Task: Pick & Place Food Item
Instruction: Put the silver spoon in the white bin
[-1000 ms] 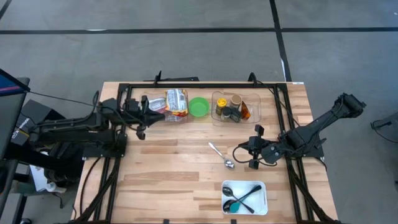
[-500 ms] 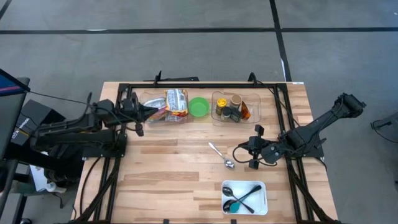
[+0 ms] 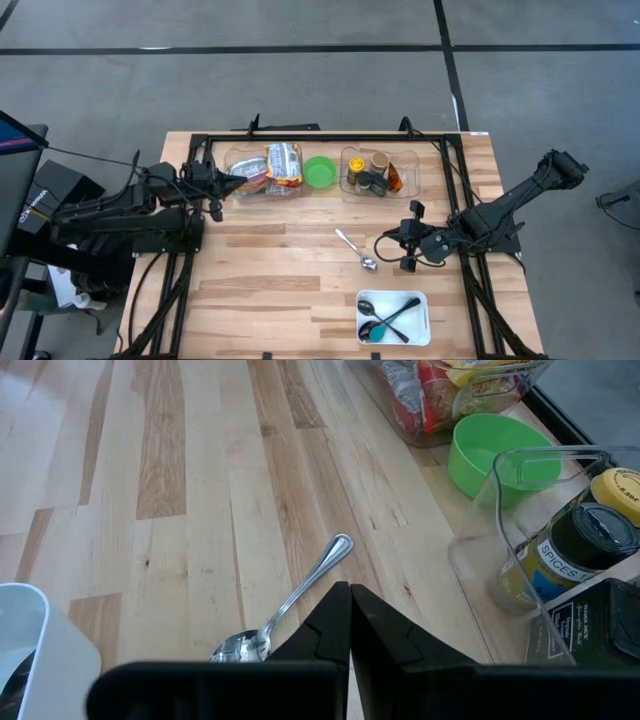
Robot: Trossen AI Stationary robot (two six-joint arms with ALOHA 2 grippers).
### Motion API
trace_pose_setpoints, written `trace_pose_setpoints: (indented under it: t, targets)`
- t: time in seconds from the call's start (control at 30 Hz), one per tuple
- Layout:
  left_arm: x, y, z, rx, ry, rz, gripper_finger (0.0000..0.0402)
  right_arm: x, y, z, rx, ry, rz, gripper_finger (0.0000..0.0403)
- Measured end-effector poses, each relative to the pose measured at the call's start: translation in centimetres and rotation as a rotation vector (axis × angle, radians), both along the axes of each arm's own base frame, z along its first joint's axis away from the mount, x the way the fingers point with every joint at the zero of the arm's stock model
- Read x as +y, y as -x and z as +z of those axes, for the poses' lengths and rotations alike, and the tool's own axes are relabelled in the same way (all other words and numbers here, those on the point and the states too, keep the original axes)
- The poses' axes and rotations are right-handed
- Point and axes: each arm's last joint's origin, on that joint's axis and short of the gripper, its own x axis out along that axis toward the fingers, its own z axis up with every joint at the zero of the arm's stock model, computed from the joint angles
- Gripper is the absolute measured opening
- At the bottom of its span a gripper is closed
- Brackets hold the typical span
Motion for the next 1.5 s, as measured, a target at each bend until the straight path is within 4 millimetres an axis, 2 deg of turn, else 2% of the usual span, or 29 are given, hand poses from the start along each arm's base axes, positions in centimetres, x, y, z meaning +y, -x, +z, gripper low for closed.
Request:
trace_pose_setpoints:
  t: [0.37,0.73,1.0,1.2,1.33,1.5]
  targets:
    - [0.1,-0.4,-2.6,0.059,0.045,-0.007,0.0001,0.0,0.0,0.0,0.000,0.000,0.000,0.0001]
    - [0.0,-0.6,-3.0,0.055,0.050,-0.042,0.0001,0.0,0.0,0.0,-0.004,-0.015,-0.009,0.0001]
    - [0.0,-1.2,-6.5,0.045,0.044,-0.091,0.0001,0.0,0.0,0.0,-0.004,-0.015,-0.009,0.0001]
    - [-0.1,-1.3,-8.3,0.095,0.033,-0.129,0.0001,0.0,0.0,0.0,-0.004,-0.014,-0.009,0.0001]
    - [-0.1,-1.3,-8.7,0.098,0.034,-0.126,0.0001,0.0,0.0,0.0,-0.004,-0.014,-0.009,0.0001]
    - [-0.1,-1.3,-8.3,0.056,-0.012,-0.126,0.0001,0.0,0.0,0.0,-0.006,-0.020,-0.013,0.0001]
